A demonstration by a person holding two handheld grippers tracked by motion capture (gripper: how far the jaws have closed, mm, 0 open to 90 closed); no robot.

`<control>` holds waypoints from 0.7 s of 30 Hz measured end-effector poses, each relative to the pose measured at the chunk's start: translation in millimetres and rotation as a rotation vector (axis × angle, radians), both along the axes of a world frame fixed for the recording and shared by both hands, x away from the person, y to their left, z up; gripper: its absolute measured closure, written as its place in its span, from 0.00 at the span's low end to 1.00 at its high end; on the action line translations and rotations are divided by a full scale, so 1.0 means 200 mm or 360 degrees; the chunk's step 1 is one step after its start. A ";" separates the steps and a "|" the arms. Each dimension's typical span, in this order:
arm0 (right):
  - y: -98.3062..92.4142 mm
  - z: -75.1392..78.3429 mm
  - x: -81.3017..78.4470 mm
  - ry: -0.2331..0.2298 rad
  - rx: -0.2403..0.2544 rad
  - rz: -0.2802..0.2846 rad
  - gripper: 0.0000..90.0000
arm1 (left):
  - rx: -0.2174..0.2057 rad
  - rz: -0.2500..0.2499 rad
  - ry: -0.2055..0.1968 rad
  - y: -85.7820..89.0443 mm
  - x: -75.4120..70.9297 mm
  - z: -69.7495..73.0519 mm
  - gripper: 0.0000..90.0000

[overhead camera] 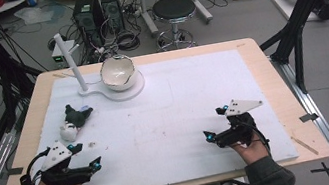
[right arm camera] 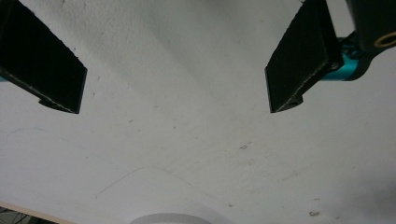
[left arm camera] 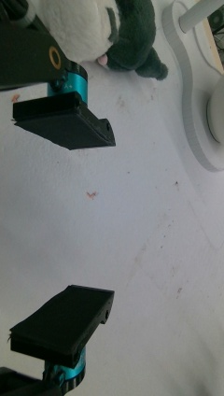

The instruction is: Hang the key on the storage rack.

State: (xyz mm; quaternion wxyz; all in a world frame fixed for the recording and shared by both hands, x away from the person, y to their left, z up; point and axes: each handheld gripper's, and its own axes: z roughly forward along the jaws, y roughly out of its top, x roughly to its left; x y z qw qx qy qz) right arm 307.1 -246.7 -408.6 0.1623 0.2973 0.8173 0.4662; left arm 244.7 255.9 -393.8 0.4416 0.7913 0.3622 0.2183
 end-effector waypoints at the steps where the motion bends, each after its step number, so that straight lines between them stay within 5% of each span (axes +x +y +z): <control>1: 0.00 0.00 0.00 -0.0005 -0.0003 0.0007 0.05 | 0.0003 -0.0007 -0.0003 0.00 0.00 0.00 0.26; 11: 0.00 0.00 0.00 -0.0002 0.0007 0.0009 0.05 | 0.0034 -0.0035 -0.0009 0.02 0.03 0.05 0.28; 21: 0.00 0.01 0.01 -0.0010 0.0013 0.0014 0.05 | 0.0053 -0.0029 0.0050 0.06 0.11 0.10 0.31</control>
